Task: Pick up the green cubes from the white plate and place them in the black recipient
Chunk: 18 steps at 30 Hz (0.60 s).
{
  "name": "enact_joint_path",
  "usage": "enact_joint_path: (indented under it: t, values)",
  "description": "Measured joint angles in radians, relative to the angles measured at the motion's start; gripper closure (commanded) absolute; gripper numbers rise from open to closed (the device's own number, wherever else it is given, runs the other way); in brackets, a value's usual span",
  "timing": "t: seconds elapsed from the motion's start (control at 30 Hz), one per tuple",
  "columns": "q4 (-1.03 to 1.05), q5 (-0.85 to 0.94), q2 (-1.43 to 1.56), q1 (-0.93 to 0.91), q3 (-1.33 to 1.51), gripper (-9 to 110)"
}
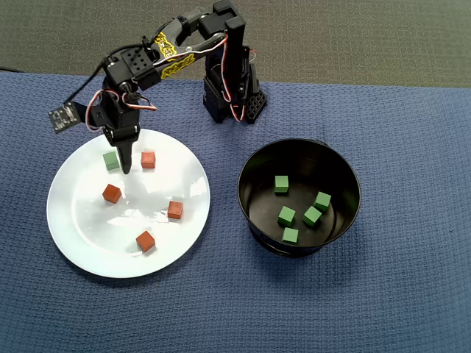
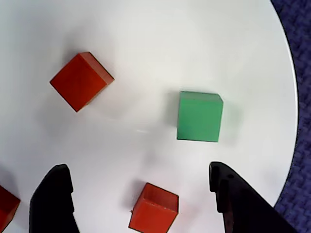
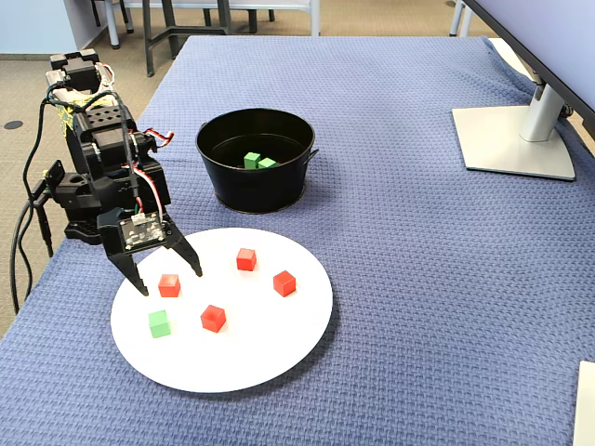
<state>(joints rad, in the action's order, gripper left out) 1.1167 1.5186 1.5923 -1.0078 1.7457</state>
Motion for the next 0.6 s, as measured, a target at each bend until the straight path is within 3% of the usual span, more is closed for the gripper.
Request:
enact_joint_path:
  t: [0.3,0.6]
  values:
    - [0.044,0.031,-0.129,-0.055,-0.109,73]
    - [-0.011,0.195,-0.262,-0.078,-0.152,72]
